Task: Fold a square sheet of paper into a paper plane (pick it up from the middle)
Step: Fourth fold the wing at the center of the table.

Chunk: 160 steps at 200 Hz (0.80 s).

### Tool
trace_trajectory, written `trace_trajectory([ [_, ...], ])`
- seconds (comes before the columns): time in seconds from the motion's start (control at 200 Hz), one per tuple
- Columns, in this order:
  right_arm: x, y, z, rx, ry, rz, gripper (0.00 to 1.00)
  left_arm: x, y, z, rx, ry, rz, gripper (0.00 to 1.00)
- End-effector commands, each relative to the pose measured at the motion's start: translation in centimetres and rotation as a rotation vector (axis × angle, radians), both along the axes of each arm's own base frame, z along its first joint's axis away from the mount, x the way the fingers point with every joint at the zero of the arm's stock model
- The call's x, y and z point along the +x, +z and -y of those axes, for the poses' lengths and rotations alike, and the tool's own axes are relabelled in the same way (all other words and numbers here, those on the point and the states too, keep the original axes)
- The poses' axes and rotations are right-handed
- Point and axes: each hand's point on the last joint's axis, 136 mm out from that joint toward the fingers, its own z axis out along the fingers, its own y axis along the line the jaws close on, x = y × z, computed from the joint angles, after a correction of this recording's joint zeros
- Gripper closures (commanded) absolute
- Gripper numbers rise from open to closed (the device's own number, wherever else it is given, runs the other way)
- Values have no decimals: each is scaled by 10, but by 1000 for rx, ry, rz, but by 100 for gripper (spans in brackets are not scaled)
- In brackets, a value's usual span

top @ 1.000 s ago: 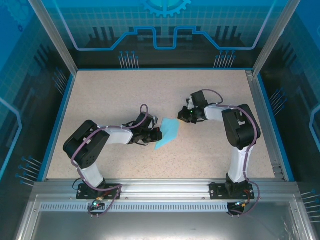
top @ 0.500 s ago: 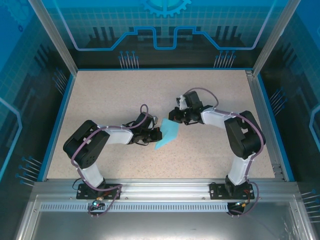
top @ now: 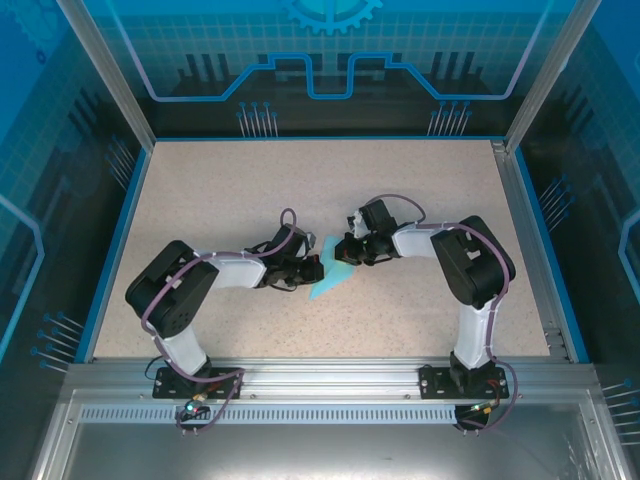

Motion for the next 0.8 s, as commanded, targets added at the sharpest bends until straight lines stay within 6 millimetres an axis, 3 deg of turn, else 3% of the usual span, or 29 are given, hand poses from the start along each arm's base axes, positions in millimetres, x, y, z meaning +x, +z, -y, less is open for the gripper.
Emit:
trace_trajectory([
  [0.0, -14, -34, 23, -146, -22, -56, 98, -34, -12, -22, 109, -23, -125, 92],
  [0.22, -14, -36, 21, -136, -16, -69, 98, -16, 41, -6, 28, -28, -38, 85],
  [0.37, -16, -38, 21, -134, -23, -77, 98, -8, 58, 14, -84, -37, -36, 84],
  [0.555, -16, -40, 21, -137, -22, -82, 98, -3, 49, 33, -174, -45, -80, 83],
  [0.795, -18, -43, 23, -146, -22, -92, 98, -6, 15, 30, -149, -15, -145, 83],
])
